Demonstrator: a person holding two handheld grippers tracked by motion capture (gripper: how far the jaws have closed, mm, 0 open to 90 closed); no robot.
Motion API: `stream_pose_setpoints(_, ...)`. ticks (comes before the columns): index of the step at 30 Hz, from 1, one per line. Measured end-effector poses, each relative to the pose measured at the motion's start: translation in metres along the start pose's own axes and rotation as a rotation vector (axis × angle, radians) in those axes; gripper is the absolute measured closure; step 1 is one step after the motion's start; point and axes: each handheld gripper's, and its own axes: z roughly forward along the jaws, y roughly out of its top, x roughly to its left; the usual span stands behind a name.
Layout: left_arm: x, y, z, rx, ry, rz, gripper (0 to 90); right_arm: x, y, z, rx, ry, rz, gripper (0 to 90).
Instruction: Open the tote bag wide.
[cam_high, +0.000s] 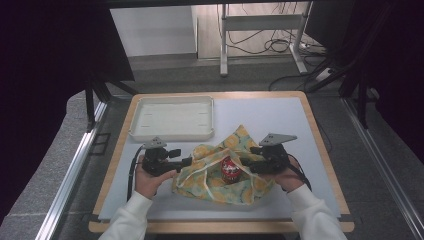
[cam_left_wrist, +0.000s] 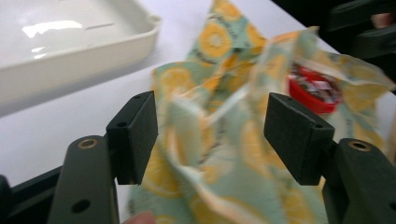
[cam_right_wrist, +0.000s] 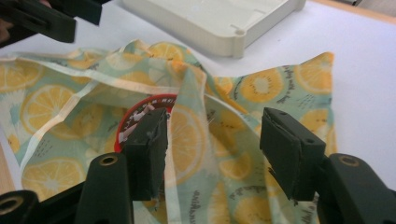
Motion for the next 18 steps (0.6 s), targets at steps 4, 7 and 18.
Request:
stream_pose_setpoints(4, -0.013, 0.004, -0.004, 0.007, -0.019, 0.041, 35.3, 0.0, -0.002, 0.002, 0.013, 0.005, 0.002, 42.2)
stream_pose_setpoints(7, -0.021, 0.004, -0.006, 0.023, -0.028, 0.062, 35.2, -0.001, -0.003, 0.001, 0.013, 0.002, 0.006, 42.2)
stream_pose_setpoints(18, -0.043, 0.001, -0.004, 0.117, -0.058, 0.124, 36.2, 0.003, -0.015, -0.002, 0.058, 0.007, 0.01, 41.8)
